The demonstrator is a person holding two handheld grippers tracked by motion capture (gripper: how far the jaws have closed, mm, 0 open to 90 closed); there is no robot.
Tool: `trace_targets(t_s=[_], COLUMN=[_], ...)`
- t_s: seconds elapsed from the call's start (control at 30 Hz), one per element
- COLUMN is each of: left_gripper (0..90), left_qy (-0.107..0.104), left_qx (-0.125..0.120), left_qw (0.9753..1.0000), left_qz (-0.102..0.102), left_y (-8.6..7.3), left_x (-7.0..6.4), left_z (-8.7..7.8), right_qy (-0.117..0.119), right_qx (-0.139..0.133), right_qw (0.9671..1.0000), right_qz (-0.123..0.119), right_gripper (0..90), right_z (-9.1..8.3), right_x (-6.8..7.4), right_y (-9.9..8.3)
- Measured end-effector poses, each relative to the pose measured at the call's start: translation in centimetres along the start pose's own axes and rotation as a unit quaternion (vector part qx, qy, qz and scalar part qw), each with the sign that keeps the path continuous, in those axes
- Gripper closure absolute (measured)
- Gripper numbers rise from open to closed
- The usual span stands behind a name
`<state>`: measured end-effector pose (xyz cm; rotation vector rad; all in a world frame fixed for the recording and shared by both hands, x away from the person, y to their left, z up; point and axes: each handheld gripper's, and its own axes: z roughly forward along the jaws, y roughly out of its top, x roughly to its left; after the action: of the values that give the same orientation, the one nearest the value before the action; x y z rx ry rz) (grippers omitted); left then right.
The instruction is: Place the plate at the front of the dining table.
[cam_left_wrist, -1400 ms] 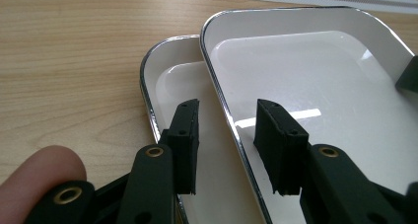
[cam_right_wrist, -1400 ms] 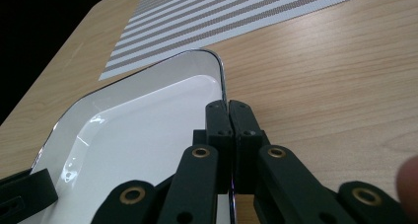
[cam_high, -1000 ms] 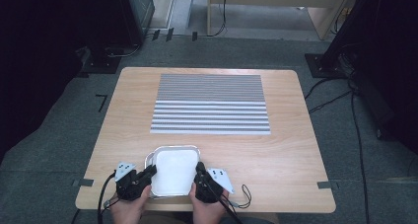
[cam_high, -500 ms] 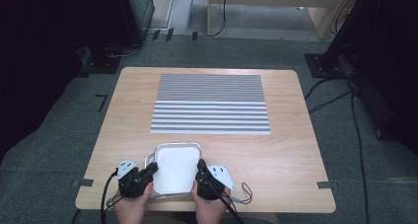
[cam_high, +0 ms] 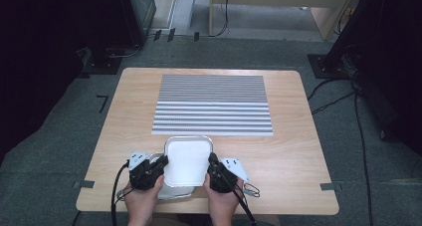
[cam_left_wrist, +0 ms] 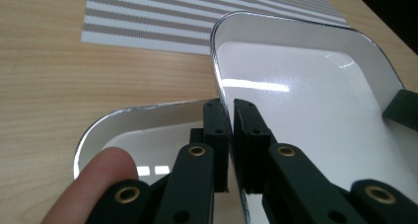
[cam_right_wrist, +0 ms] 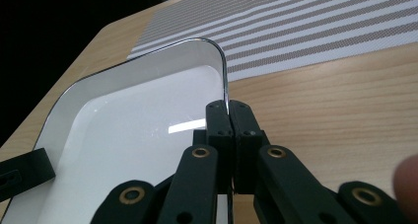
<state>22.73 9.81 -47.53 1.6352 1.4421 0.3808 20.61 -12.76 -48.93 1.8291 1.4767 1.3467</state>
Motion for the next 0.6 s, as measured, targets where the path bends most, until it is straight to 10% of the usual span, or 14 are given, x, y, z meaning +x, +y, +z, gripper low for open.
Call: trace_targets(t_s=[0.6], left_gripper=[85.1], left_qy=[-0.013], left_qx=[-0.008], left_qw=[0.9999], left_qz=[0.001], left_y=[3.3], left_x=[-1.5], left_z=[2.0], right_qy=[0.004], right_qx=[-0.006], right_qw=[1.0], right_qz=[-0.002], right_gripper=[89.8], right_z=[1.2], right_x=[-1.4], right_y=[4.1])
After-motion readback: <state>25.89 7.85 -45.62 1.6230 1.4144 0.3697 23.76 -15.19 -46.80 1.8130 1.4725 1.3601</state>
